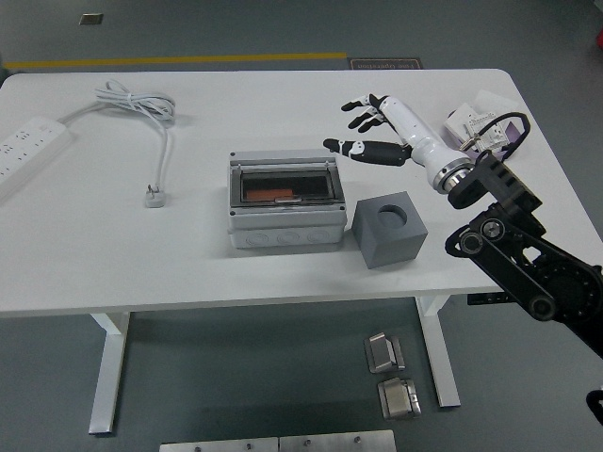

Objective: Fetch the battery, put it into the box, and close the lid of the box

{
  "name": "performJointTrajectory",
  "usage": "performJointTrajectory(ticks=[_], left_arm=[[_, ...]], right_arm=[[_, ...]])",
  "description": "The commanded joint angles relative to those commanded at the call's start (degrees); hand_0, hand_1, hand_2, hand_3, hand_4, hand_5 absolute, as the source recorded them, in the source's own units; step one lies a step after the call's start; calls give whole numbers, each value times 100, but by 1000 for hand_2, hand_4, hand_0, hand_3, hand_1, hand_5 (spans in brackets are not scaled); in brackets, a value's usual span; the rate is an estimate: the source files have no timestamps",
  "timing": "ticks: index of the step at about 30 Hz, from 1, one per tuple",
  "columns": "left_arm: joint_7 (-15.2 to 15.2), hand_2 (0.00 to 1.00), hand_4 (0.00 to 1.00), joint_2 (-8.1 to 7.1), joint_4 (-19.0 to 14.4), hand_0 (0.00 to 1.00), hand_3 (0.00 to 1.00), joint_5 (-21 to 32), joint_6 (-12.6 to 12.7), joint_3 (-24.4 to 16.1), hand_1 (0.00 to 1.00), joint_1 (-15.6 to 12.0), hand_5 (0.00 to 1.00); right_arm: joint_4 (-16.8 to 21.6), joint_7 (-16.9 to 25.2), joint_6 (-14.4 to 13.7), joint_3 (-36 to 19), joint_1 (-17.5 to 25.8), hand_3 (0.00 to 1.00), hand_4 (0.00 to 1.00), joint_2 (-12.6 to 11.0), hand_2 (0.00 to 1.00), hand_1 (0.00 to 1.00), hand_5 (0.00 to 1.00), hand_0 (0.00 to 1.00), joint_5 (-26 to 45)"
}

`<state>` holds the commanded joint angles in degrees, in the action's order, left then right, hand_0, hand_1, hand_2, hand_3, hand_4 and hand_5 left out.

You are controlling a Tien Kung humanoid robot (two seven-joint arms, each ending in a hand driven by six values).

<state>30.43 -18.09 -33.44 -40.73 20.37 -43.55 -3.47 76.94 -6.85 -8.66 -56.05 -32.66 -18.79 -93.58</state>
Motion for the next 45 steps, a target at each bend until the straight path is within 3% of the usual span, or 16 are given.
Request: performJointTrajectory(ticks=[5, 10, 19, 26, 35, 45], left_arm=[[-24, 588, 598, 4, 1, 577, 597, 44, 15, 24, 645, -16, 136], [-48, 588, 598, 27, 2, 577, 596, 115, 29, 55, 645, -58, 138], [-19, 587, 598, 27, 5, 577, 596, 81, -12, 25, 644, -88, 138], [81, 589, 600, 12, 14, 577, 597, -33, -52, -27, 645, -114, 140], [161, 588, 600, 4, 20, 578, 597, -83, -129, -64, 646, -159, 143], [220, 568, 602, -4, 32, 585, 597, -74, -196, -56, 636, -179, 146]], right_arm=[[308, 155, -147, -668, 340, 723, 998, -76, 630, 625, 611, 740, 42], [734, 674, -673, -1213, 912, 721, 998, -110, 628, 625, 612, 739, 608], [1110, 1809, -1526, -1271, 2004, 721, 998, 105, 628, 624, 618, 735, 1986], [1073, 2688, -1512, -758, 2215, 729, 995, 160, 636, 628, 661, 719, 3516], [1236, 2825, -1478, -436, 2040, 730, 994, 54, 638, 635, 668, 717, 4890], [1287, 2789, -1502, -367, 2093, 737, 992, 91, 655, 685, 686, 751, 4947]])
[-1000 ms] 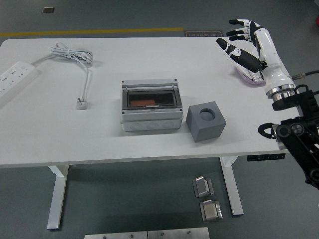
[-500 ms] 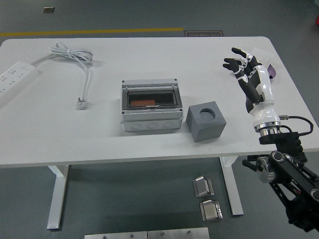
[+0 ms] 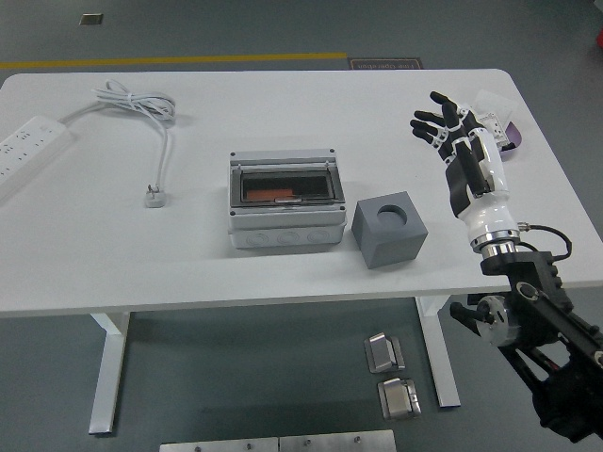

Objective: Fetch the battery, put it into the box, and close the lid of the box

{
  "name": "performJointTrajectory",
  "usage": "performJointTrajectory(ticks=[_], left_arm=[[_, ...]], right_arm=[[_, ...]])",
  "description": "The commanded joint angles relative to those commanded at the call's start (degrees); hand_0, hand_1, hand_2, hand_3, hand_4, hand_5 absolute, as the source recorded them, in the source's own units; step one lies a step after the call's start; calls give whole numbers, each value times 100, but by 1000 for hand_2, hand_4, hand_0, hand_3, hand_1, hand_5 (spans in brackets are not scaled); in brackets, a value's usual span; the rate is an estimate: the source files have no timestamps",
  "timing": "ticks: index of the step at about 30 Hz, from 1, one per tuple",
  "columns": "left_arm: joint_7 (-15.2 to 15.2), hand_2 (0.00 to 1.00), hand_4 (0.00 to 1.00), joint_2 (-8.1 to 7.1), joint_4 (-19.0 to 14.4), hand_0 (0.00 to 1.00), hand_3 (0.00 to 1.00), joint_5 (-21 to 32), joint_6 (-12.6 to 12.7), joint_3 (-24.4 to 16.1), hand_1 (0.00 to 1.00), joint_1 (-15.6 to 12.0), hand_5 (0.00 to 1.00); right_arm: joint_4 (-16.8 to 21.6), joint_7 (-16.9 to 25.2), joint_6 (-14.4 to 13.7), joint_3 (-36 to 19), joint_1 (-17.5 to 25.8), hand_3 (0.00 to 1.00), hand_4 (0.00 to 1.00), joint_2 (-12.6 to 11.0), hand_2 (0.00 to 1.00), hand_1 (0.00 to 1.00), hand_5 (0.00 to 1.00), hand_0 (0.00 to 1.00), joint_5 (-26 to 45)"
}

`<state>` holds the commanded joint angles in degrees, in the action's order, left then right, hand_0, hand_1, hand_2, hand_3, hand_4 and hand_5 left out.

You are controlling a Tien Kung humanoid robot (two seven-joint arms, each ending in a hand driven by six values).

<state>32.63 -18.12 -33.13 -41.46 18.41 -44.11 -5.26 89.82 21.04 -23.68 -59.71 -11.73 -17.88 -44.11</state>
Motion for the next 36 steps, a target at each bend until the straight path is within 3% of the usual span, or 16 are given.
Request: performJointTrajectory(ticks=[4, 5, 10, 11, 16, 17, 28, 29, 34, 35, 36], left_arm=[[-117, 568, 602, 7, 0, 585, 597, -17, 88, 37, 636, 19, 146], [-133, 516, 600, 10, -1, 584, 589, -12, 102, 44, 508, 18, 150], [-244, 516, 600, 7, 3, 584, 589, 185, 200, 134, 508, 16, 150], [-292, 521, 602, -2, 6, 586, 596, 251, 227, 171, 553, 26, 147], [-419, 521, 602, -27, 13, 586, 596, 418, 278, 273, 553, 81, 147], [-430, 542, 609, -28, 14, 588, 596, 436, 277, 284, 602, 88, 157], [-447, 547, 612, -95, 30, 590, 596, 444, 237, 333, 603, 175, 160], [-452, 549, 603, -100, 31, 590, 596, 449, 233, 340, 610, 184, 149], [-496, 549, 603, -111, 37, 590, 596, 503, 205, 380, 610, 206, 149], [-506, 551, 601, -113, 39, 591, 596, 513, 201, 386, 608, 208, 121], [-514, 551, 601, -114, 39, 591, 596, 521, 199, 391, 608, 209, 121]], right_arm=[[18, 2, -32, -15, 52, 737, 992, -19, 655, 685, 686, 751, -132], [24, -14, -25, -23, 69, 737, 982, -19, 656, 681, 698, 757, -158], [59, -115, 20, -132, 174, 737, 982, 3, 656, 681, 698, 757, -232], [61, -129, 15, -165, 201, 670, 978, 10, 669, 691, 708, 764, -263], [75, -189, 12, -273, 296, 670, 978, 33, 669, 691, 708, 764, -418], [78, -210, 18, -295, 304, 732, 977, 36, 711, 708, 716, 779, -463], [54, -214, -15, -390, 326, 784, 975, 39, 723, 714, 763, 793, -577], [52, -222, -7, -399, 323, 622, 971, 40, 784, 737, 749, 796, -576], [39, -319, 65, -417, 312, 622, 971, 37, 784, 737, 749, 796, -669], [37, -320, 63, -416, 319, 801, 972, 38, 845, 749, 757, 797, -674], [32, -312, 56, -415, 325, 801, 972, 41, 845, 749, 757, 797, -665]])
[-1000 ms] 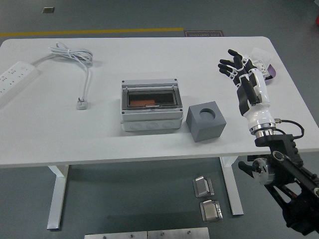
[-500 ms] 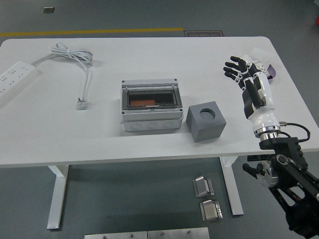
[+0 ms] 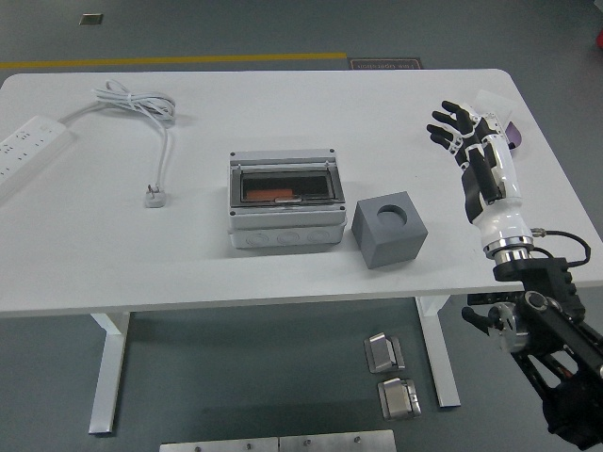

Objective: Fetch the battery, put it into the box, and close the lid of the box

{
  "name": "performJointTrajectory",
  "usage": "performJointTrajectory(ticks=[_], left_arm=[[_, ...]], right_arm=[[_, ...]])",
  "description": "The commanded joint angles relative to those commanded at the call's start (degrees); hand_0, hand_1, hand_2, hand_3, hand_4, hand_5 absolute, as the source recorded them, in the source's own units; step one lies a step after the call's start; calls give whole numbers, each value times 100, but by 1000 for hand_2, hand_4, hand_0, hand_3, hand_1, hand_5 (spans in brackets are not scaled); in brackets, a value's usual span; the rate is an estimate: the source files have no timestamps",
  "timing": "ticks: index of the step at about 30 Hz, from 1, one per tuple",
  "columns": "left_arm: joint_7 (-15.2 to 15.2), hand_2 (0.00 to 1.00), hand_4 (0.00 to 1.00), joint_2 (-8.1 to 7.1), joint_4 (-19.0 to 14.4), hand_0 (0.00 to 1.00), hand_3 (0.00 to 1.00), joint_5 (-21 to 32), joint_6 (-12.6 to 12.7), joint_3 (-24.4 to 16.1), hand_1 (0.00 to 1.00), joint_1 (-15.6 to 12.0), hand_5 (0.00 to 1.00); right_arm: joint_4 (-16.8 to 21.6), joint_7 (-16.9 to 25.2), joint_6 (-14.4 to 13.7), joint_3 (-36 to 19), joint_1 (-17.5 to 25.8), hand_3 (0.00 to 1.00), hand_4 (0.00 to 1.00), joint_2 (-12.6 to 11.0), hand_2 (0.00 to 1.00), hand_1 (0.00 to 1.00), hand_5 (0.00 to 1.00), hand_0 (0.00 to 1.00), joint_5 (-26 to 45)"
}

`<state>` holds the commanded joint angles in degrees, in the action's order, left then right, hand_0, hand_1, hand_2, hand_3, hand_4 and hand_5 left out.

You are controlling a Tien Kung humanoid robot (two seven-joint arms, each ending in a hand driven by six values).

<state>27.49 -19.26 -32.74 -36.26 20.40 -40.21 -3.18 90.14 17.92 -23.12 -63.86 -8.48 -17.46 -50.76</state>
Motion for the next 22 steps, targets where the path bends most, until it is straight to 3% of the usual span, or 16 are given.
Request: performJointTrajectory(ticks=[4, 5, 10, 11, 16, 17, 22], left_arm=[[-32, 551, 601, -5, -2, 591, 596, 42, 6, 15, 608, -8, 121], [-35, 549, 600, -6, -4, 593, 597, 48, 6, 16, 596, -13, 28], [-20, 549, 600, 3, -13, 593, 597, 56, 2, -7, 596, -38, 28], [-18, 550, 603, 5, -13, 594, 598, 53, -1, -10, 594, -36, 24], [-48, 550, 603, -6, -11, 594, 598, 61, 6, -2, 594, -6, 24], [-57, 553, 604, -10, -10, 594, 598, 66, 8, 3, 602, 0, 69], [-50, 553, 604, -13, -10, 594, 598, 37, 0, -12, 602, 7, 69]], right_arm=[[-32, 32, -20, -18, 13, 801, 972, 19, 845, 749, 757, 797, 74], [-37, 27, -14, -26, 10, 706, 970, 21, 836, 777, 772, 826, 69], [-39, -75, 6, -74, -33, 706, 970, 3, 836, 777, 772, 826, -104], [-38, -70, -7, -82, -37, 897, 964, 0, 900, 836, 784, 932, -106], [-57, -31, 3, -147, -37, 897, 964, -11, 900, 836, 784, 932, 19], [-62, -22, 11, -157, -38, 698, 966, -16, 842, 915, 799, 998, 48], [-77, -50, 89, -225, -53, 698, 966, -35, 842, 915, 799, 998, 110]])
